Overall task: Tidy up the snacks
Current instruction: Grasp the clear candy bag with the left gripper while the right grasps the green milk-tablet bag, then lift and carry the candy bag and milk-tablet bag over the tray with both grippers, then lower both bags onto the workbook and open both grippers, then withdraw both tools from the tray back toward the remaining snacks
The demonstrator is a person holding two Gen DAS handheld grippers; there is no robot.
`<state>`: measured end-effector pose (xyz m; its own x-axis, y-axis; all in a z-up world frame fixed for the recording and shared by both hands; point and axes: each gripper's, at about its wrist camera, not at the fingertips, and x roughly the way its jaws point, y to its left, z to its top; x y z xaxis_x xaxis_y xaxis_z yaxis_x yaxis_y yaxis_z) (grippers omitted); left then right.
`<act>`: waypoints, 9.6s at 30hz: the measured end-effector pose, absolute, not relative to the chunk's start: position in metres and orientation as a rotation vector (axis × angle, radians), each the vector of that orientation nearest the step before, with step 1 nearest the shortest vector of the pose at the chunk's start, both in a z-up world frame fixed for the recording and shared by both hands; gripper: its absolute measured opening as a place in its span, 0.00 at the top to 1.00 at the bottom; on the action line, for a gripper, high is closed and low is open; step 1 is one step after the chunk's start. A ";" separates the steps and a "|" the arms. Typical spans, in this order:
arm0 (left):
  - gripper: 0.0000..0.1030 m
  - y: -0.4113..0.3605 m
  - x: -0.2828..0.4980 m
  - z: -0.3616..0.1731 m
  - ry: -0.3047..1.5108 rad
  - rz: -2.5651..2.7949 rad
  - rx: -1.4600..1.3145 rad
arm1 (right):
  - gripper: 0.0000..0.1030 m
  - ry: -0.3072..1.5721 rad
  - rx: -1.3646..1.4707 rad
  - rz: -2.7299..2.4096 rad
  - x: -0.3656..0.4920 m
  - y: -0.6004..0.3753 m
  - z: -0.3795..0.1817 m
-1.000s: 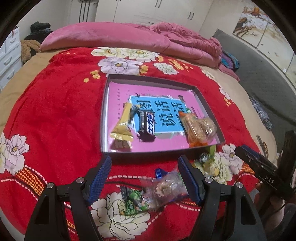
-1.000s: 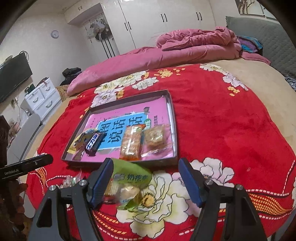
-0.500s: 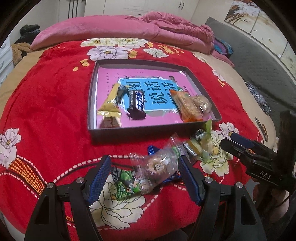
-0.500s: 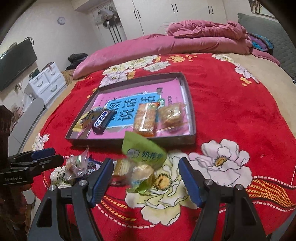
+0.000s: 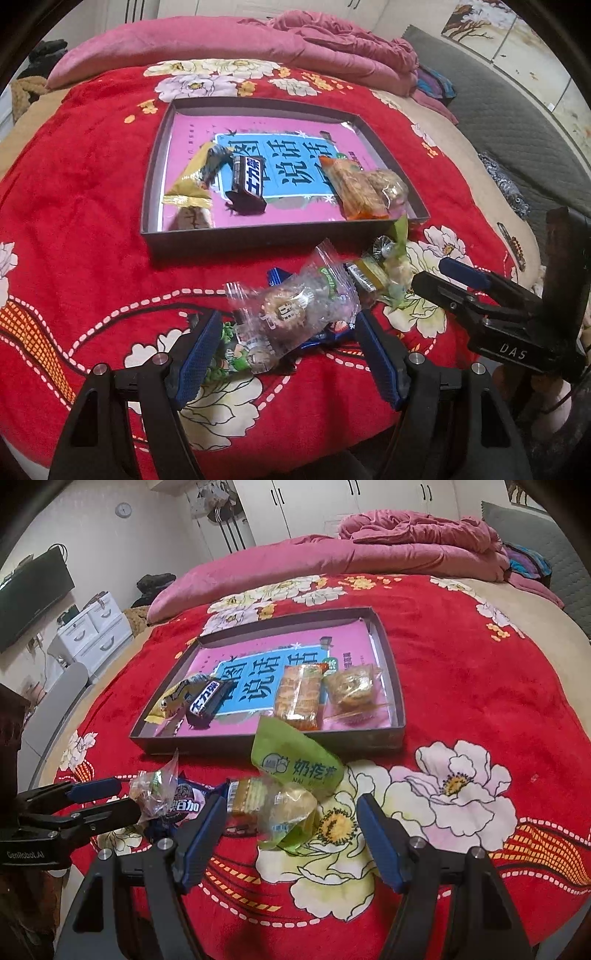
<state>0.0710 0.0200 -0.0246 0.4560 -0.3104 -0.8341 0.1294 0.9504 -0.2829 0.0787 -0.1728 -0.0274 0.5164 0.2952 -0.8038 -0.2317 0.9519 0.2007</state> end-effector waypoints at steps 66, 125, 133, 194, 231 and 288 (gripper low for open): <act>0.65 0.042 0.102 -0.044 1.058 -0.280 -0.370 | 0.65 0.953 0.213 0.358 0.090 -0.196 -0.039; 0.65 0.014 0.163 0.010 0.982 -0.137 -0.310 | 0.65 0.824 0.243 0.319 0.164 -0.185 -0.013; 0.65 0.017 0.168 0.009 0.967 -0.140 -0.296 | 0.65 0.860 0.239 0.257 0.169 -0.181 -0.014; 0.62 -0.019 0.198 -0.051 1.011 -0.163 -0.275 | 0.59 0.860 0.059 0.178 0.175 -0.167 -0.029; 0.26 0.028 0.159 0.012 0.753 -0.074 -0.371 | 0.32 0.723 0.150 0.189 0.154 -0.182 0.002; 0.23 0.064 0.082 -0.019 1.055 -0.018 -0.288 | 0.29 0.827 0.143 0.258 0.102 -0.175 0.000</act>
